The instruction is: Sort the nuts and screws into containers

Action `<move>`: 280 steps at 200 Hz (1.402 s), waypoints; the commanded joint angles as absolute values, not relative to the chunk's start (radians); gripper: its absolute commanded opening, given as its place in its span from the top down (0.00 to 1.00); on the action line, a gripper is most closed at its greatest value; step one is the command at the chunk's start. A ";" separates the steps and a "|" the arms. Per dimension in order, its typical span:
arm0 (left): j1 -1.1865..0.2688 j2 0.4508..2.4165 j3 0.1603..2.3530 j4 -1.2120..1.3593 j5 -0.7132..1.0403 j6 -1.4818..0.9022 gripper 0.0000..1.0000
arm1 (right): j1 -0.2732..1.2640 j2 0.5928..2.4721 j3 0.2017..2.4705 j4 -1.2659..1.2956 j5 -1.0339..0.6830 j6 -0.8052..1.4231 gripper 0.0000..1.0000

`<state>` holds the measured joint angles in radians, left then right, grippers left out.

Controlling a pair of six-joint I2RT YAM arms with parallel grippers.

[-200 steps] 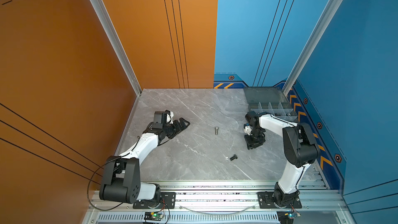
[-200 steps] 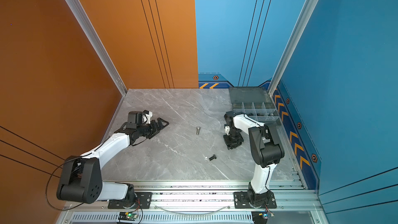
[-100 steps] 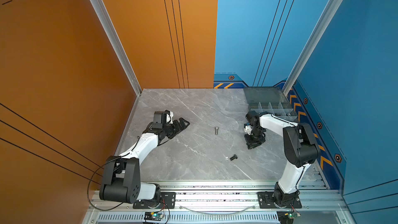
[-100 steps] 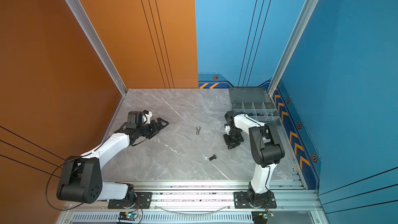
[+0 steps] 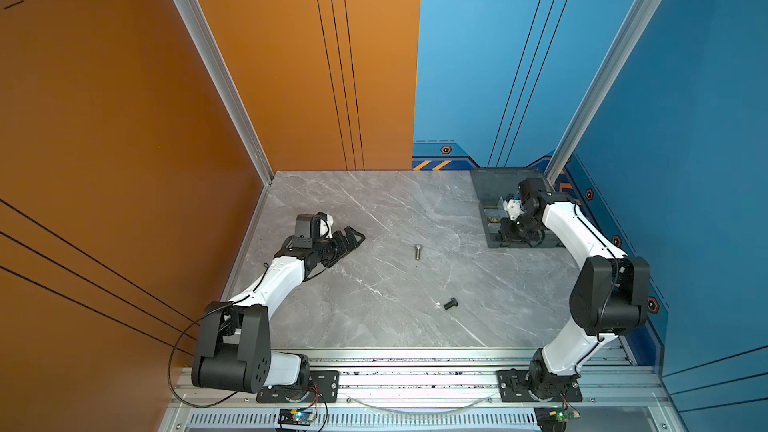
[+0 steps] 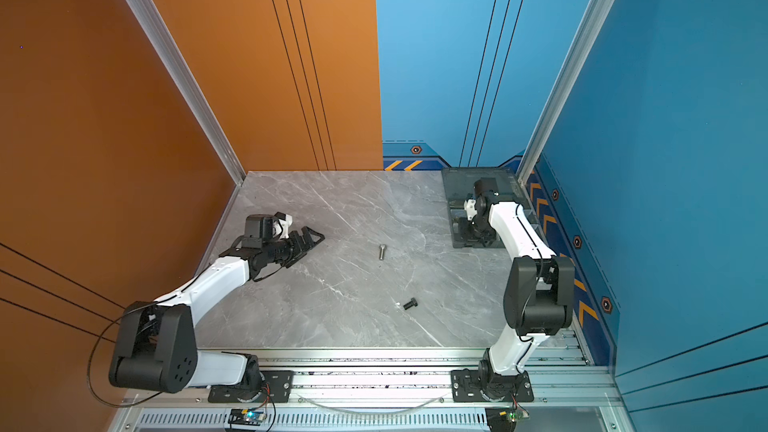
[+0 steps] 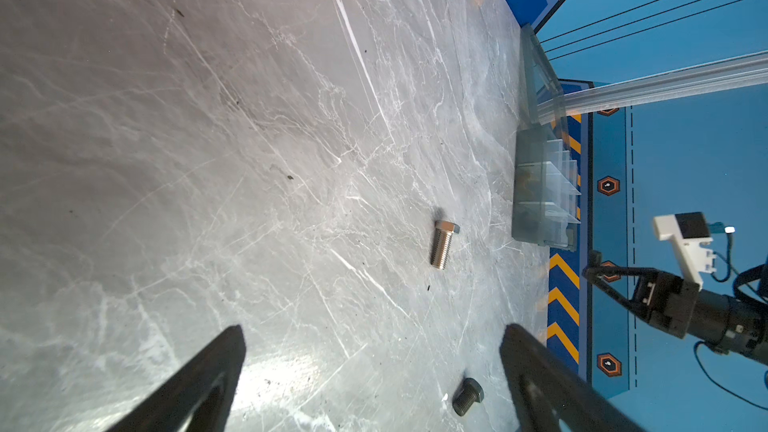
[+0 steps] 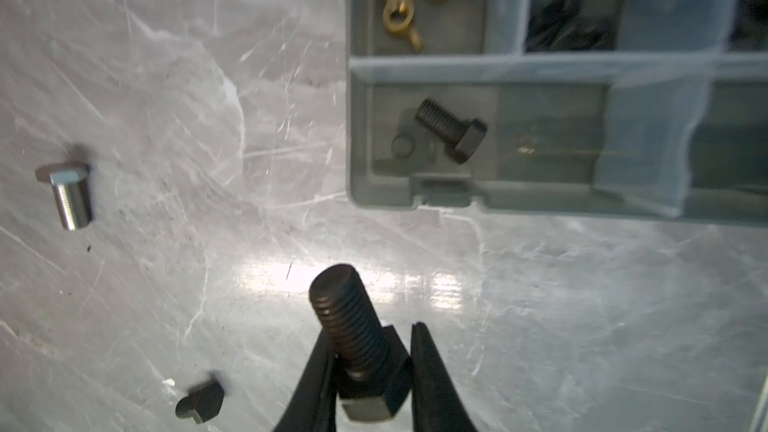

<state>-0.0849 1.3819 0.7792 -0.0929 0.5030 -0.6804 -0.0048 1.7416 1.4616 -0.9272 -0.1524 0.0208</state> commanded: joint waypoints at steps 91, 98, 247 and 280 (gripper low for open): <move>-0.072 1.346 0.769 -0.107 0.511 -0.668 0.02 | -0.009 2.063 1.736 -0.974 -0.048 -0.001 1.00; -0.071 1.344 0.769 -0.109 0.509 -0.668 0.02 | -0.007 2.067 1.737 -0.974 -0.050 0.000 1.00; -0.062 1.325 0.752 -0.117 0.506 -0.664 0.02 | 0.071 1.910 1.590 -0.996 -0.024 0.008 0.54; -0.060 1.332 0.754 -0.117 0.510 -0.662 0.02 | 0.140 1.836 1.496 -0.995 -0.074 0.032 0.53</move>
<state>-0.0700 1.3407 0.7666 -0.1009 0.5022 -0.6800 0.0967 1.9064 1.5547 -0.9672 -0.0483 0.0055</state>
